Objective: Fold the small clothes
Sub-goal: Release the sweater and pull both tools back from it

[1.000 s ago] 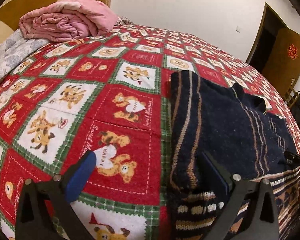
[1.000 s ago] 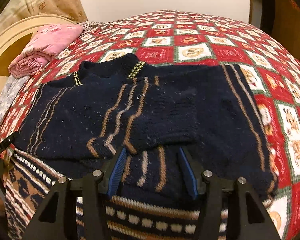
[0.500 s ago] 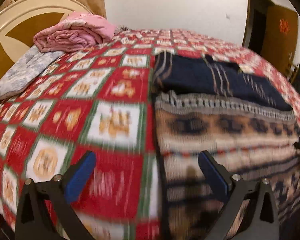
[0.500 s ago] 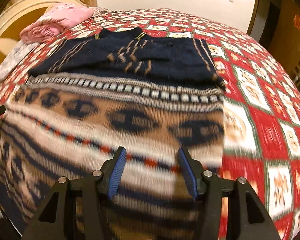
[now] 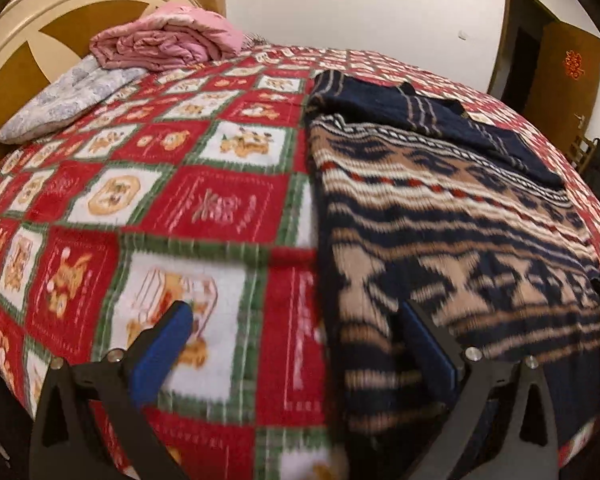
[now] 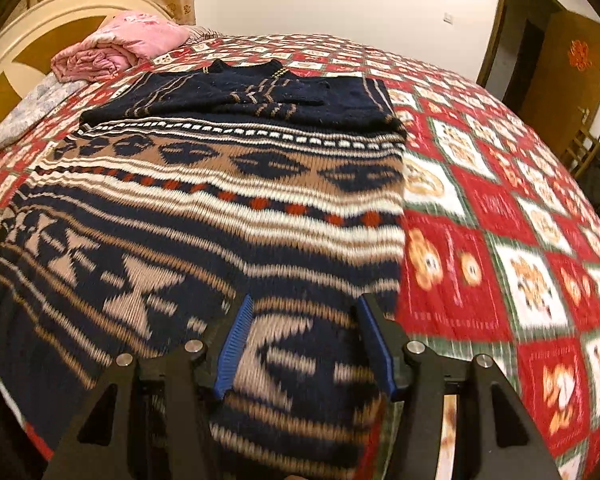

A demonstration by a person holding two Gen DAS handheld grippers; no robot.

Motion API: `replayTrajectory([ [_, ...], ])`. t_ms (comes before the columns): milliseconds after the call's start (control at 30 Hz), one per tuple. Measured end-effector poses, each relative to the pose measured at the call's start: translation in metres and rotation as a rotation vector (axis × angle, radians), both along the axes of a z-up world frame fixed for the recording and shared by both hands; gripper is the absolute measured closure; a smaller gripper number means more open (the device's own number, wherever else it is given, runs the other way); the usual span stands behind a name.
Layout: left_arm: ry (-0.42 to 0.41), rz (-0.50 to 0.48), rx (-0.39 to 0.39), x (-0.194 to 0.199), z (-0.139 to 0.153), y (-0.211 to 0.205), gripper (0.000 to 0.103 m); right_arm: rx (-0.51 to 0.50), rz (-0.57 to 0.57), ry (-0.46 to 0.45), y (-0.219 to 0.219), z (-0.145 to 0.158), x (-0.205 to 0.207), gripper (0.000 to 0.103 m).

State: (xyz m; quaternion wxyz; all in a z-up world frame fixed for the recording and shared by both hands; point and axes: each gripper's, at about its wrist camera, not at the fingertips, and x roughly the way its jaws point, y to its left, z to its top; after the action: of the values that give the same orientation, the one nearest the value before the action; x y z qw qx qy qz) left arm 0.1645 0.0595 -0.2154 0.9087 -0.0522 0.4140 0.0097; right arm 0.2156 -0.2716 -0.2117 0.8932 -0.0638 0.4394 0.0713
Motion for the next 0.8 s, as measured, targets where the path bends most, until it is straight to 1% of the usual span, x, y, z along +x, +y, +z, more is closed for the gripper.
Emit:
replayTrajectory([
  [67,0.033,-0.003,-0.039,-0.007,0.001,0.003,0.000,0.009,-0.008,0.002,-0.002,0.001,-0.008,0.048],
  [133,0.048,-0.015,-0.074,-0.014,0.002,0.003,0.000,0.008,-0.016,0.003,-0.003,0.002,-0.017,0.048],
  [200,0.061,-0.030,-0.080,-0.020,0.000,-0.001,0.000,0.001,-0.020,-0.001,-0.002,0.002,-0.023,0.048],
  [300,0.074,-0.062,-0.021,-0.023,-0.002,-0.014,0.001,0.010,-0.040,0.000,-0.005,0.002,-0.031,0.048],
  [400,0.078,-0.082,-0.031,-0.029,-0.003,-0.019,0.001,0.017,-0.047,0.009,-0.008,0.003,-0.040,0.048],
  [467,0.080,-0.098,-0.013,-0.034,-0.003,-0.023,0.001,0.017,-0.048,0.010,-0.009,0.002,-0.047,0.048],
  [533,0.080,-0.106,-0.011,-0.037,-0.004,-0.023,0.001,0.021,-0.053,0.007,-0.011,0.001,-0.054,0.048],
  [700,0.094,-0.104,-0.001,-0.039,-0.004,-0.025,0.001,0.076,-0.086,0.008,-0.020,-0.003,-0.066,0.048],
  [800,0.115,-0.090,0.018,-0.041,-0.005,-0.029,0.000,0.082,-0.093,0.003,-0.020,-0.004,-0.072,0.048],
])
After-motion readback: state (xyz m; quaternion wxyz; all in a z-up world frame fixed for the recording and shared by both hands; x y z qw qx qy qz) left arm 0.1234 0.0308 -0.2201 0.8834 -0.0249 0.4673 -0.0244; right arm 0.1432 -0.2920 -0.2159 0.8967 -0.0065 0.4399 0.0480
